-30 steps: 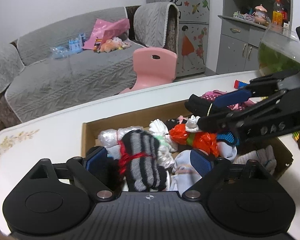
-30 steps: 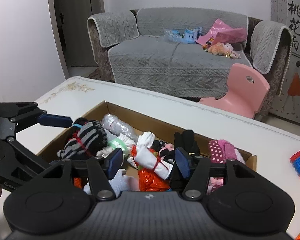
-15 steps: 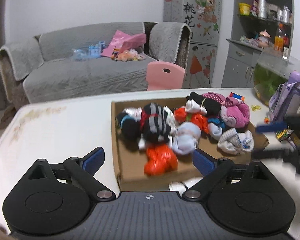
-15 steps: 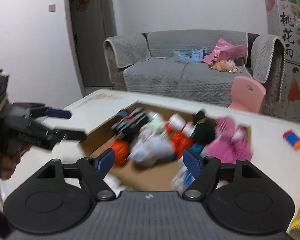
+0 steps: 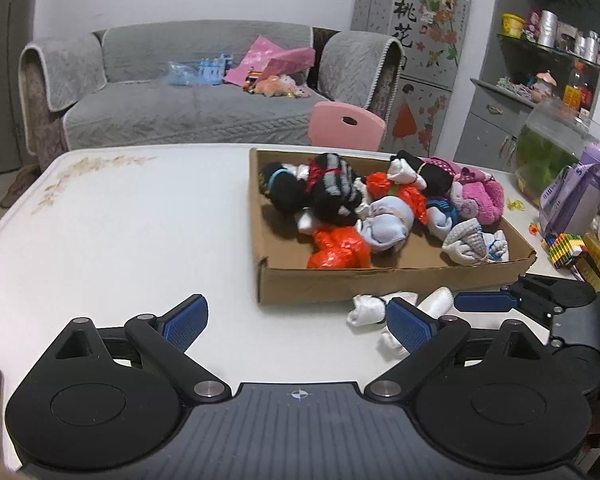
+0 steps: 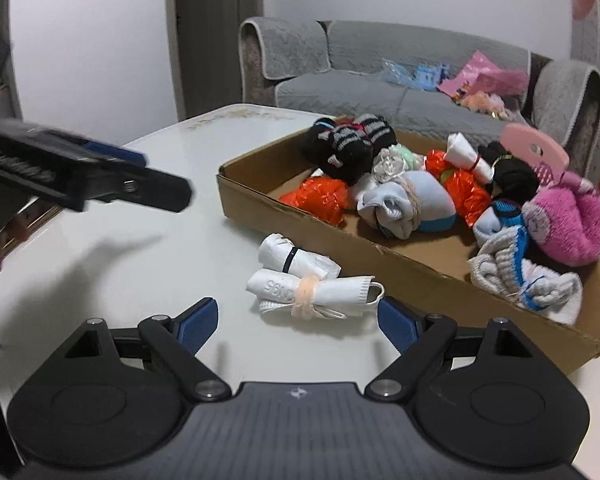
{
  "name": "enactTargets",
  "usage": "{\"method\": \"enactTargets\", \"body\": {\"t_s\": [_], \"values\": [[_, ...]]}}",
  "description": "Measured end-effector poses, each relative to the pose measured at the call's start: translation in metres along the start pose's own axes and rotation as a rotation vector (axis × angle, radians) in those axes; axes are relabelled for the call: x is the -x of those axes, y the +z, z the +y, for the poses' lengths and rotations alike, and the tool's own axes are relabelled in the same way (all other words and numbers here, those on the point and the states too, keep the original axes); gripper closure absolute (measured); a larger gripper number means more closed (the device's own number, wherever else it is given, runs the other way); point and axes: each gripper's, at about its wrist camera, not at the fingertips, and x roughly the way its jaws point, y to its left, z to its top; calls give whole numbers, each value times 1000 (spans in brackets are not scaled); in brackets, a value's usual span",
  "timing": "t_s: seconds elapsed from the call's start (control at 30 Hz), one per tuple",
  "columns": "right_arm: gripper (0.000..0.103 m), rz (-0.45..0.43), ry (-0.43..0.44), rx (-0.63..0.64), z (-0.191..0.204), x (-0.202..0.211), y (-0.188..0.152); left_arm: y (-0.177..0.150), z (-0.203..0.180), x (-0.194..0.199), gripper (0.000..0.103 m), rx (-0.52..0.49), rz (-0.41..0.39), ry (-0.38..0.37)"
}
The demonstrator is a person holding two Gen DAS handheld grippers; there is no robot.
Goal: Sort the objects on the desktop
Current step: 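Move both grippers back to the two white bundles on the table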
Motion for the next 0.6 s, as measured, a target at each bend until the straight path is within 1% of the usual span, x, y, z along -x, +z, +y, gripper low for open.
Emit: {"method": "enactTargets", "body": {"t_s": [0.03, 0.2, 0.27, 0.4, 0.5, 0.53, 0.57, 0.6], "values": [[15, 2, -6, -8, 0, -3, -1, -1, 2, 1, 5, 3, -1, 3], [14, 10, -44, -36, 5, -17, -2, -4, 9, 0, 5, 9, 13, 4], [11, 14, -51, -46, 6, -18, -4, -5, 11, 0, 5, 12, 14, 3], [12, 17, -70, -30, 9, -19, -4, -8, 13, -1, 5, 17, 20, 2], [15, 27, -64, -18, 8, -20, -5, -9, 13, -1, 5, 20, 25, -1], [19, 33, -55, -12, 7, -21, -5, -9, 13, -1, 5, 19, 25, 0], [26, 38, -56, -1, 7, -21, -6, -9, 12, -2, 5, 18, 27, 0], [27, 45, -53, 4, 7, -23, -6, -10, 12, -3, 5, 17, 30, 0]]}}
